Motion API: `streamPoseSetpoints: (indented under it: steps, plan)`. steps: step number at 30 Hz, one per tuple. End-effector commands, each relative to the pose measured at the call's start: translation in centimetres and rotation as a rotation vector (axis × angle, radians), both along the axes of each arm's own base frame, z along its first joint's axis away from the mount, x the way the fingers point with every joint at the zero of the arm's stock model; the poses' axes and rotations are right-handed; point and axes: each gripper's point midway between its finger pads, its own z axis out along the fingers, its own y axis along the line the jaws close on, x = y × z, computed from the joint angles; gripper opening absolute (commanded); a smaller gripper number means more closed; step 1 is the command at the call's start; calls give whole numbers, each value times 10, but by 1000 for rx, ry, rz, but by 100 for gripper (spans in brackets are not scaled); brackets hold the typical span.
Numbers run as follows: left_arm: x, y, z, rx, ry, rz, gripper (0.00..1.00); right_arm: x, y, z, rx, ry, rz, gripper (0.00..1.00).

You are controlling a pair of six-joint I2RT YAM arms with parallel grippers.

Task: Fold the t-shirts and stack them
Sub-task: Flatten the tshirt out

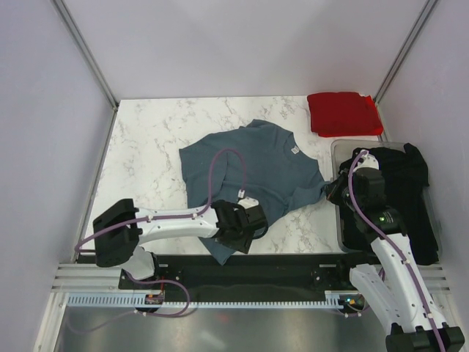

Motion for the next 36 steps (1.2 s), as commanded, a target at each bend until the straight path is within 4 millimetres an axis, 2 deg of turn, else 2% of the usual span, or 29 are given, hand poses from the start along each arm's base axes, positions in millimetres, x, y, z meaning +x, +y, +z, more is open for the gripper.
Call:
streamPoseSetpoints:
  steps: [1, 5, 16, 25, 26, 27, 30, 34, 36]
  plan:
    - [1, -10, -3, 26, -27, 29, 65, 3, 0, 5, -4, -33, 9, 0]
    - [3, -5, -12, 76, -39, 40, 62, 2, 1, 5, -2, -34, 13, 0]
    - [9, 12, -13, 135, -84, 74, 52, 3, 2, -1, -5, -15, 19, 0]
    - [8, 14, -16, 146, -83, 76, 32, 3, 2, -1, -6, -16, 19, 0]
    - [8, 14, -16, 146, -83, 76, 29, 3, 1, 0, -5, -16, 17, 0]
    - [8, 14, -15, 143, -84, 76, 21, 3, 1, -1, -5, -16, 17, 0]
    - [9, 14, -11, 132, -92, 85, 2, 3, 1, 0, -3, -17, 16, 0]
    - [16, 18, 11, 107, -138, 111, 2, 4, 1, 4, -4, -25, 13, 0]
    - [20, 23, 31, 80, -166, 132, 2, 5, 1, 6, -3, -23, 13, 0]
